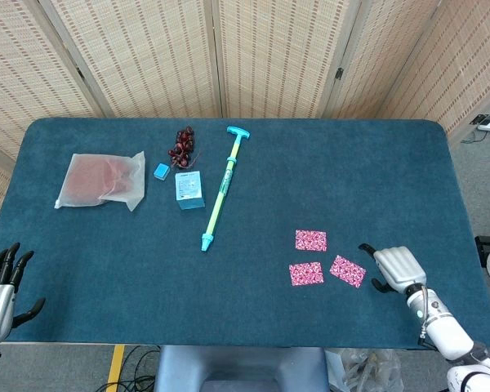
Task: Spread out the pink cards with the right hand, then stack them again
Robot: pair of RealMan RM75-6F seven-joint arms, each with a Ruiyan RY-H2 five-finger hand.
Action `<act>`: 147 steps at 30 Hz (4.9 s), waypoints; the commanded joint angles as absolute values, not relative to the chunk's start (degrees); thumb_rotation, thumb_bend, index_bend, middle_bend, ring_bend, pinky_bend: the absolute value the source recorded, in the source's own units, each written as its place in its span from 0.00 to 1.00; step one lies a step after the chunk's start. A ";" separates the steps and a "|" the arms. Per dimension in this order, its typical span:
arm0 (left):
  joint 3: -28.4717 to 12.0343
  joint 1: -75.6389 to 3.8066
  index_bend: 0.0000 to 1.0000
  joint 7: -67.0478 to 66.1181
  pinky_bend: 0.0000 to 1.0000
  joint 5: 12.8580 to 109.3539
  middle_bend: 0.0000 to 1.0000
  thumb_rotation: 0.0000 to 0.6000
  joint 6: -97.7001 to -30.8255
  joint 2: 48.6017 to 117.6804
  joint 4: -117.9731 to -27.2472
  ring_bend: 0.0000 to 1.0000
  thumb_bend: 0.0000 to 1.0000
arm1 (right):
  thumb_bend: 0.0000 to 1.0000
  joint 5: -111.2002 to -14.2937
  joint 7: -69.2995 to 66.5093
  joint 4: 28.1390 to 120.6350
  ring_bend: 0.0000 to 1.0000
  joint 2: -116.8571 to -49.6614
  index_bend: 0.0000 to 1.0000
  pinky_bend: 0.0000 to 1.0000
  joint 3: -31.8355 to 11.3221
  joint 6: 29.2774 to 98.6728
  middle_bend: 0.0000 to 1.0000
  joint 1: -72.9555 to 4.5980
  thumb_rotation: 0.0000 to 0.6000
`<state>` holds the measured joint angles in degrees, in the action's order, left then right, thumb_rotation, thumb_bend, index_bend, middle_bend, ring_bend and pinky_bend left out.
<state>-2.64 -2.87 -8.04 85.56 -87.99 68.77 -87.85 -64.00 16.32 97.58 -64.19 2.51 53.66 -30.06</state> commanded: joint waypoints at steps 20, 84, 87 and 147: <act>-2.56 -2.24 0.15 -5.69 0.13 85.05 0.03 1.00 -88.26 68.56 -86.29 0.05 0.26 | 0.31 -48.74 21.03 79.20 1.00 -86.05 0.26 1.00 -7.21 46.42 0.98 -41.02 1.00; -2.81 -2.51 0.15 -4.05 0.13 84.42 0.03 1.00 -87.35 69.19 -84.28 0.05 0.26 | 0.34 -50.79 20.29 77.85 1.00 -89.23 0.35 1.00 -6.85 48.26 0.99 -40.52 1.00; -2.84 -2.55 0.15 -4.15 0.13 84.48 0.03 1.00 -87.41 69.19 -84.45 0.05 0.26 | 0.34 -53.20 19.24 82.33 1.00 -86.51 0.35 1.00 -5.90 48.76 0.99 -39.48 1.00; -2.46 -2.16 0.16 -3.72 0.13 85.14 0.03 1.00 -87.96 69.26 -84.68 0.05 0.26 | 0.32 -64.44 16.42 93.61 1.00 -77.91 0.17 1.00 1.28 56.15 0.99 -30.61 1.00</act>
